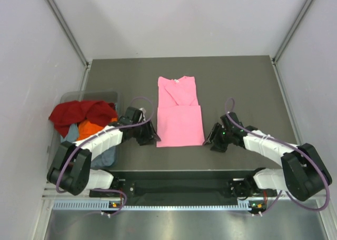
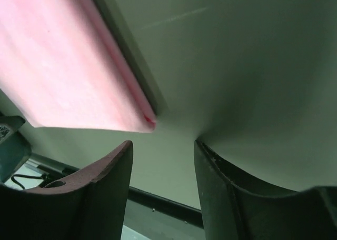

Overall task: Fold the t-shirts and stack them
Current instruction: Fold the tshirt

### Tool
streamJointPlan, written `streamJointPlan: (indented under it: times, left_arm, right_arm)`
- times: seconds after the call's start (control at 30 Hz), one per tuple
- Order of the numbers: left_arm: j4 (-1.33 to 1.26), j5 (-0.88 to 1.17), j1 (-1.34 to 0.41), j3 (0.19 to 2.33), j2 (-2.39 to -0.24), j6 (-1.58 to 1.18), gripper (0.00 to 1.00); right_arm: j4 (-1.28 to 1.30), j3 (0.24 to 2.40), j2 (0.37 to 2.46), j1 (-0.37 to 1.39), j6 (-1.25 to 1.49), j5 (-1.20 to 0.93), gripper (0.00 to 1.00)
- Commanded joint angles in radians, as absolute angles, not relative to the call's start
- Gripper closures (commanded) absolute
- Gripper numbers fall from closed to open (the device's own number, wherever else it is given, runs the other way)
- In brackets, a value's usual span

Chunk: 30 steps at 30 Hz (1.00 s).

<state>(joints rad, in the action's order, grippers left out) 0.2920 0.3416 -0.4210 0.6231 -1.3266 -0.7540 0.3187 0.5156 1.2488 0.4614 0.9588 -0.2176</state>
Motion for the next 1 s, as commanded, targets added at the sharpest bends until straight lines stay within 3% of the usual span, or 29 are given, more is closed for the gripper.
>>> streamJointPlan:
  times: [0.0, 0.7, 0.83, 0.93, 0.97]
  left_arm:
    - [0.176, 0.356, -0.442, 0.607, -1.31, -0.807, 0.51]
    - [0.176, 0.247, -0.492, 0.517, -1.325, -0.857, 0.61]
    - [0.152, 0.256, -0.492, 0.509, -1.345, -0.862, 0.67]
    - [0.147, 0.255, -0.494, 0.509, -1.354, -0.865, 0.76]
    - [0.149, 0.252, -0.494, 0.509, -1.355, -0.865, 0.84]
  right_arm:
    - [0.173, 0.476, 1.212, 0.529, 1.092, -0.169, 0.5]
    - [0.017, 0.333, 1.186, 0.583, 1.209, -0.031, 0.58]
    - [0.008, 0.313, 1.204, 0.583, 1.21, -0.037, 0.64]
    - [-0.024, 0.298, 1.207, 0.583, 1.215, -0.037, 0.68]
    - [-0.025, 0.293, 1.204, 0.583, 1.215, -0.035, 0.69]
